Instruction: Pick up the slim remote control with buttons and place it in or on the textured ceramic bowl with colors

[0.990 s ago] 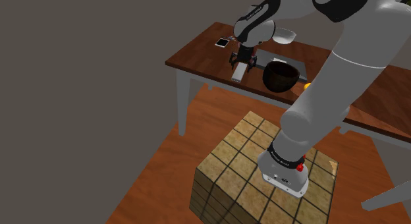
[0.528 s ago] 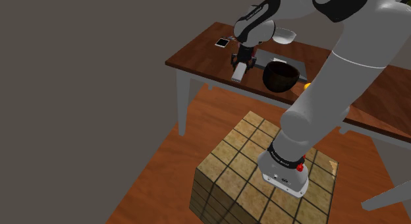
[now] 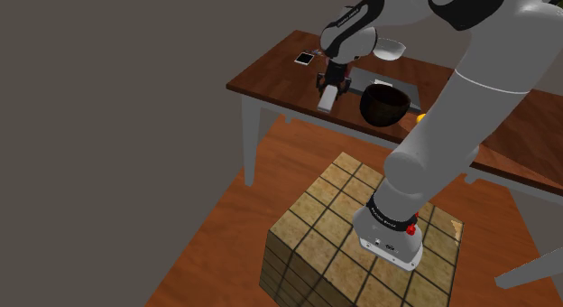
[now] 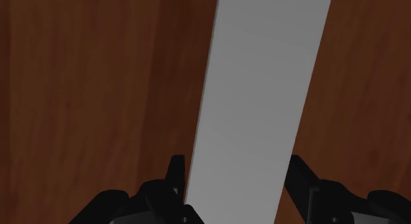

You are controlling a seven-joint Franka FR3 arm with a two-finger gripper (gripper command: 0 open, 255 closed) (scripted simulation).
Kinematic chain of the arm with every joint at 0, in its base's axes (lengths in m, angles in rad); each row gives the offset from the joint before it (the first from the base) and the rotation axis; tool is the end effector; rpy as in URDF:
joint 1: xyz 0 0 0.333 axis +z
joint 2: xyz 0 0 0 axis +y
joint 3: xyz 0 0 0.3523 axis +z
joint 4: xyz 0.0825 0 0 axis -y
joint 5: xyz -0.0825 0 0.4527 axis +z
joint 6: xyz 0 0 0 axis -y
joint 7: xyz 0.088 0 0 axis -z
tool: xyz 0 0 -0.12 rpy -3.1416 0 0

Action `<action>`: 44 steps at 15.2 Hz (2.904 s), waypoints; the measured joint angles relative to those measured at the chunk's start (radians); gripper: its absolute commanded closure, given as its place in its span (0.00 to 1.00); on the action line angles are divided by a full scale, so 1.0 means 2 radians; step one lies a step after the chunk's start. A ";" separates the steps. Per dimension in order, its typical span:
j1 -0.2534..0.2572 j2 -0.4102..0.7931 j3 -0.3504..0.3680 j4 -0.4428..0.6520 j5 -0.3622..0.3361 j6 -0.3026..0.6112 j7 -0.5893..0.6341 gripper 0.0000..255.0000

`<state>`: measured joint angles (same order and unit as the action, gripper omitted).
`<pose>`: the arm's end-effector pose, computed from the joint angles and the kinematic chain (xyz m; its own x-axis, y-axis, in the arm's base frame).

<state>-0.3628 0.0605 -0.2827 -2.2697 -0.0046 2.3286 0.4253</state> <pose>0.4605 -0.3471 0.3091 0.4827 -0.8758 0.0090 -0.8757 -0.4825 0.0181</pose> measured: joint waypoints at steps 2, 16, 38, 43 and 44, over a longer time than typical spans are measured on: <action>0.001 -0.009 0.000 0.003 -0.003 -0.011 0.003 1.00; 0.002 -0.059 0.001 0.046 -0.019 -0.103 0.012 1.00; -0.001 -0.110 0.002 0.130 -0.031 -0.236 0.010 1.00; -0.021 -0.181 -0.015 0.065 -0.056 -0.237 -0.015 1.00; -0.026 -0.199 -0.018 0.047 -0.062 -0.237 -0.020 1.00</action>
<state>-0.4156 -0.3369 -0.3197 -2.1761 -0.1294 1.8552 0.3857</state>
